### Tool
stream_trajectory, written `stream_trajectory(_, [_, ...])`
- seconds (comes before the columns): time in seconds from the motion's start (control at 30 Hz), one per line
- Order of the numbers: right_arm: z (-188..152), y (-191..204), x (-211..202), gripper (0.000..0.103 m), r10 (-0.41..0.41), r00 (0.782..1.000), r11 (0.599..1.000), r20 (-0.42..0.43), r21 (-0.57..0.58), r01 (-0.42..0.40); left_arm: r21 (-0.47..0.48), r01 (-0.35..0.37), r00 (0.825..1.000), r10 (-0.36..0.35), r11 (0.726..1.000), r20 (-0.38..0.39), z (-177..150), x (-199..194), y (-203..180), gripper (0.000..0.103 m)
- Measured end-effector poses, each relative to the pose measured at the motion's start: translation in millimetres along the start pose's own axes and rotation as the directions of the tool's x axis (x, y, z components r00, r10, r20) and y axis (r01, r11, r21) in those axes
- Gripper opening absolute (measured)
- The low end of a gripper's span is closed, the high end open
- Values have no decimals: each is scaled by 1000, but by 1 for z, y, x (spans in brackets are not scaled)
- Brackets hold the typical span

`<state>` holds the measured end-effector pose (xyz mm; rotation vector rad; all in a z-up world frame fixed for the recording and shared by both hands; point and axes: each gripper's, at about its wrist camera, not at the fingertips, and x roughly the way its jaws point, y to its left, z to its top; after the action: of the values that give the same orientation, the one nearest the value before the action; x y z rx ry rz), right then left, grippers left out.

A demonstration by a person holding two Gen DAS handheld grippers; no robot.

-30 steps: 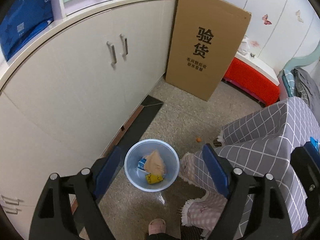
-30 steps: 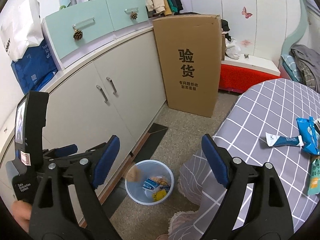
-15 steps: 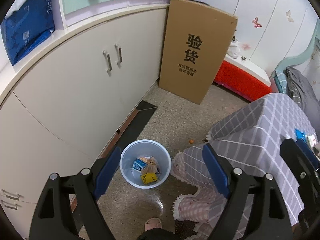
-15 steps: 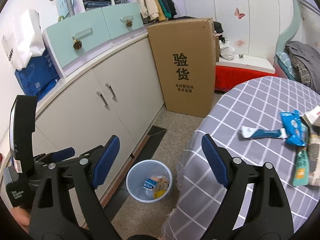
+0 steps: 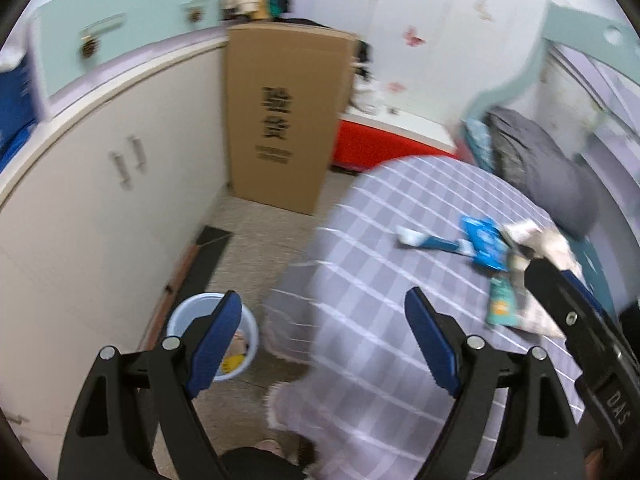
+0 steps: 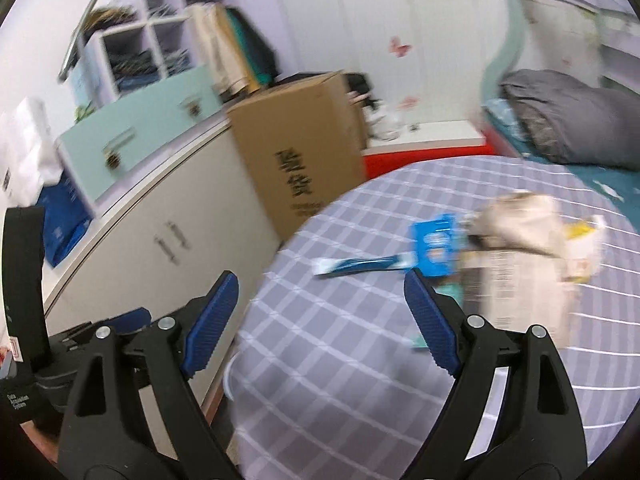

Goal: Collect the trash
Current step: 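Grasp the teal toothpaste tube with the left tool while the right tool grasps crumpled newspaper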

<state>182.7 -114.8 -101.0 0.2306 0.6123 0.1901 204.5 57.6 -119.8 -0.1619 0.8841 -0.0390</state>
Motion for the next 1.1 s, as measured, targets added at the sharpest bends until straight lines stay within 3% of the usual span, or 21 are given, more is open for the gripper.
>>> stream_trajectory(0.13, [2, -53, -24, 83, -74, 997, 995, 39, 69, 71, 61, 69, 997, -68, 996, -26, -5, 11, -52, 82])
stream_trajectory(0.33, [-6, -123, -43, 83, -152, 987, 971, 45, 192, 141, 110, 113, 992, -105, 988, -72, -15, 28, -102, 82])
stream_trajectory(0.63, [-23, -171, -44, 83, -146, 989, 951, -1, 275, 140, 148, 173, 979, -152, 974, -138, -20, 67, -151, 82])
stream_trajectory(0.77, [-23, -180, -38, 83, -118, 993, 952, -19, 283, 119, 113, 188, 971, -168, 976, -168, -18, 92, -154, 80])
stream_trajectory(0.87, [-23, -183, -32, 83, -94, 995, 954, -31, 284, 99, 101, 196, 968, -176, 975, -179, -15, 104, -155, 65])
stream_trajectory(0.93, [-21, -183, -28, 83, -79, 996, 956, -37, 280, 87, 122, 188, 971, -165, 975, -175, -13, 110, -158, 62])
stream_trajectory(1.03, [-17, -180, -22, 83, -65, 997, 960, -43, 269, 75, 152, 198, 970, -171, 968, -174, -11, 111, -161, 41])
stream_trajectory(1.07, [-16, -179, -20, 83, -61, 997, 962, -46, 264, 71, 158, 213, 966, -184, 964, -180, -10, 110, -163, 26])
stream_trajectory(1.1, [-15, -178, -18, 82, -58, 997, 963, -47, 259, 68, 169, 221, 964, -188, 961, -190, -11, 111, -165, 26])
